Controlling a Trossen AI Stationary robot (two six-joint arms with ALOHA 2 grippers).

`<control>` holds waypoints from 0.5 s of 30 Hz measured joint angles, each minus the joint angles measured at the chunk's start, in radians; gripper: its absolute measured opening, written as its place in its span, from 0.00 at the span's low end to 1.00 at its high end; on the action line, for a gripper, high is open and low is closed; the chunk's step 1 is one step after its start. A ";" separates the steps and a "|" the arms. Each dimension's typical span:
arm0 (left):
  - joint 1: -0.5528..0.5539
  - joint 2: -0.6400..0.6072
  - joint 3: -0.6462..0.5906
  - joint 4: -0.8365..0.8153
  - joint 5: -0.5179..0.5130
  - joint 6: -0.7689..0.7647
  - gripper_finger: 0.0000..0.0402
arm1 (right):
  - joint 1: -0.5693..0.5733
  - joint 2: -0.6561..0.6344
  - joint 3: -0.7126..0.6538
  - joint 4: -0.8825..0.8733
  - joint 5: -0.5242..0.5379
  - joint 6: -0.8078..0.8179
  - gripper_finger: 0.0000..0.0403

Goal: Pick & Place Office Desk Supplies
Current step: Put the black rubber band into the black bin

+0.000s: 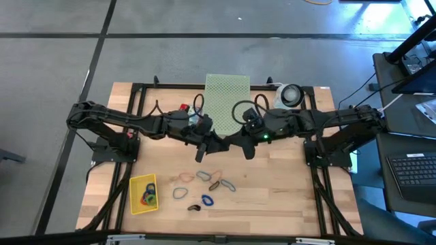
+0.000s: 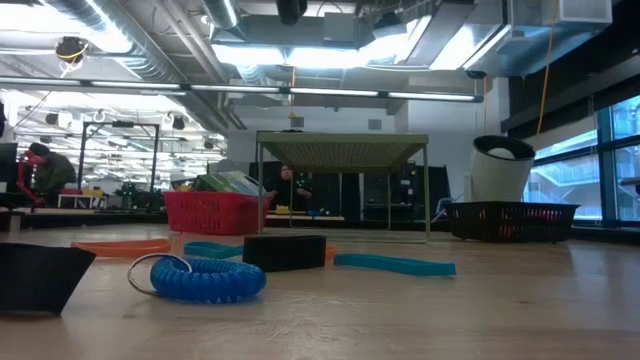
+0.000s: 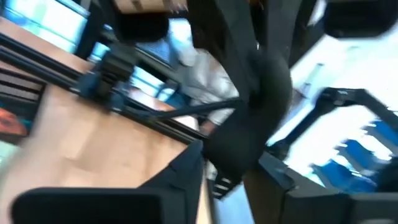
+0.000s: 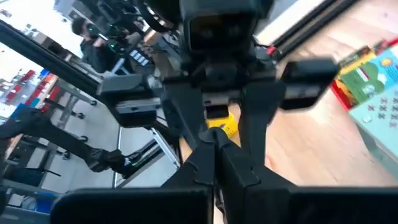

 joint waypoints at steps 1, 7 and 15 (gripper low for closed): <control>0.005 0.000 0.000 0.009 0.027 -0.015 0.29 | 0.000 -0.001 0.008 -0.013 0.000 -0.005 0.01; 0.042 -0.003 0.000 0.017 0.153 -0.098 0.40 | 0.000 -0.003 0.025 -0.140 0.018 -0.029 0.01; 0.079 -0.067 0.000 -0.123 0.303 -0.006 0.37 | -0.026 -0.124 0.025 -0.376 0.139 -0.068 0.01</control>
